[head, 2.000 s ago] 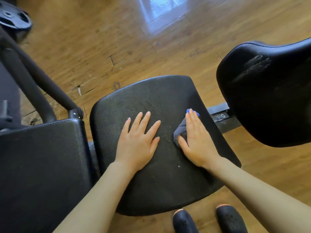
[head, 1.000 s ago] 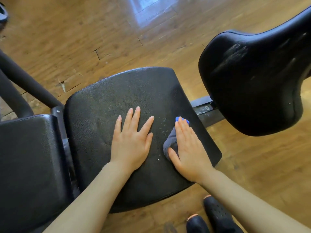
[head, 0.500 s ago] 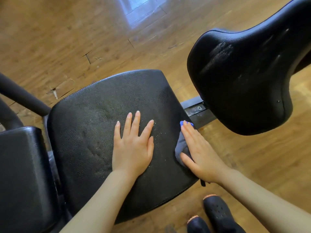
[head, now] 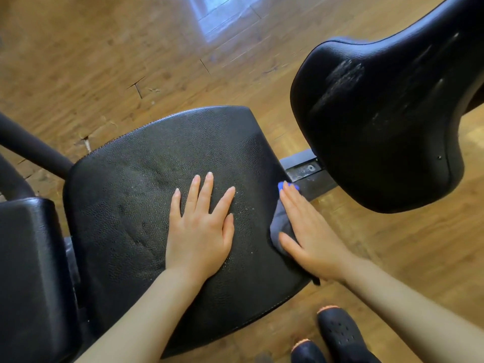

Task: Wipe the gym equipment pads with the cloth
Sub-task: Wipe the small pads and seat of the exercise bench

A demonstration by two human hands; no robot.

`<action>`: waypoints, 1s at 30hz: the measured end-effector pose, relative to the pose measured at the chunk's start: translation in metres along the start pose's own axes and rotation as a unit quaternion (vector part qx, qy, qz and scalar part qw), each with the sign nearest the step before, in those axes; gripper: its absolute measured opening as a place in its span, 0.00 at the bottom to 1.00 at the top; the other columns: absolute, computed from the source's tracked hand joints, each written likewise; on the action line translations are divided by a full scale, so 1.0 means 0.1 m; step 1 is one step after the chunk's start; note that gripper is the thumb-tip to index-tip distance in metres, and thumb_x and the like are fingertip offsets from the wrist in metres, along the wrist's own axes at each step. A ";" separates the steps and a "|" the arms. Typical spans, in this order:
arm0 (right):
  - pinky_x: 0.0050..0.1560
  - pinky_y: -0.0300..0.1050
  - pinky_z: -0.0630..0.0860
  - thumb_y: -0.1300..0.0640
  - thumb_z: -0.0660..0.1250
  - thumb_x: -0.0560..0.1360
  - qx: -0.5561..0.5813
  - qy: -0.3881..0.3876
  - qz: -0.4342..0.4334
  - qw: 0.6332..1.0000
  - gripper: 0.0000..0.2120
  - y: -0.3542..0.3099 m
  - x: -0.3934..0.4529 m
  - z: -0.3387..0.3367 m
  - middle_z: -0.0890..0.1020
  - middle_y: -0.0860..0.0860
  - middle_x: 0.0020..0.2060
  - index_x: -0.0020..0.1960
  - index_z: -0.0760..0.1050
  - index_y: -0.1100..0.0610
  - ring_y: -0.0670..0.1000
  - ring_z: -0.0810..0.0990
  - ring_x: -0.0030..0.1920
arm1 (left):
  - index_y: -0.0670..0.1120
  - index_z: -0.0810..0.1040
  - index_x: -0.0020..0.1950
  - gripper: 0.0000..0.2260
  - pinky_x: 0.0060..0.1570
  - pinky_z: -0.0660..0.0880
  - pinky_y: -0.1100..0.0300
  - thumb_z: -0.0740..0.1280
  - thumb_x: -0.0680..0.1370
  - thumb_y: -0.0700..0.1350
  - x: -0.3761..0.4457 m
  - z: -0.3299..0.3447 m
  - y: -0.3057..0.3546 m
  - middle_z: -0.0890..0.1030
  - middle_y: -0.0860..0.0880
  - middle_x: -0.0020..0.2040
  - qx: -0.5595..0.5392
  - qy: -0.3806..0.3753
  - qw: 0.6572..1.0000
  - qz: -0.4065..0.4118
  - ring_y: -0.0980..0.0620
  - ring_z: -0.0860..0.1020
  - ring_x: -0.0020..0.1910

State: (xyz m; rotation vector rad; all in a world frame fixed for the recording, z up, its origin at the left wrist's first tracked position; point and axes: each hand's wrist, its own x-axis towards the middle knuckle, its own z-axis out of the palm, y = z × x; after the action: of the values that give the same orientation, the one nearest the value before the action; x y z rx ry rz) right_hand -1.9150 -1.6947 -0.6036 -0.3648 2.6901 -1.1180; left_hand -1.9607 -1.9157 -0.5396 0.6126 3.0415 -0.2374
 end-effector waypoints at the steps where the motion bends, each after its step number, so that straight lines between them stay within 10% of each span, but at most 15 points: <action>1: 0.75 0.37 0.43 0.47 0.54 0.75 0.007 -0.008 -0.006 1.000 0.36 -0.05 -0.19 -0.01 0.48 0.52 0.77 0.77 0.48 0.62 0.45 0.44 0.77 | 0.52 0.72 0.71 0.22 0.71 0.57 0.38 0.55 0.78 0.53 0.01 -0.01 0.00 0.65 0.41 0.75 -0.004 -0.004 1.000 0.001 0.40 0.63 0.74; 30: 0.75 0.41 0.41 0.46 0.57 0.76 -0.055 -0.051 -0.070 0.995 0.35 -0.98 0.16 0.19 0.51 0.52 0.78 0.78 0.52 0.60 0.47 0.46 0.77 | 0.51 0.70 0.73 0.22 0.72 0.59 0.42 0.55 0.79 0.53 -0.34 -0.25 -0.86 0.65 0.44 0.76 -0.017 -0.036 0.998 0.042 0.43 0.62 0.75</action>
State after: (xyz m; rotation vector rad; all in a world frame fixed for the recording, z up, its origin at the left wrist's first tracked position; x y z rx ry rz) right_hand -1.9100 -1.7789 -0.5482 -0.6199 2.6770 -0.9592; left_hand -1.9627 -2.0028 -0.5007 0.7103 2.9364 -0.1995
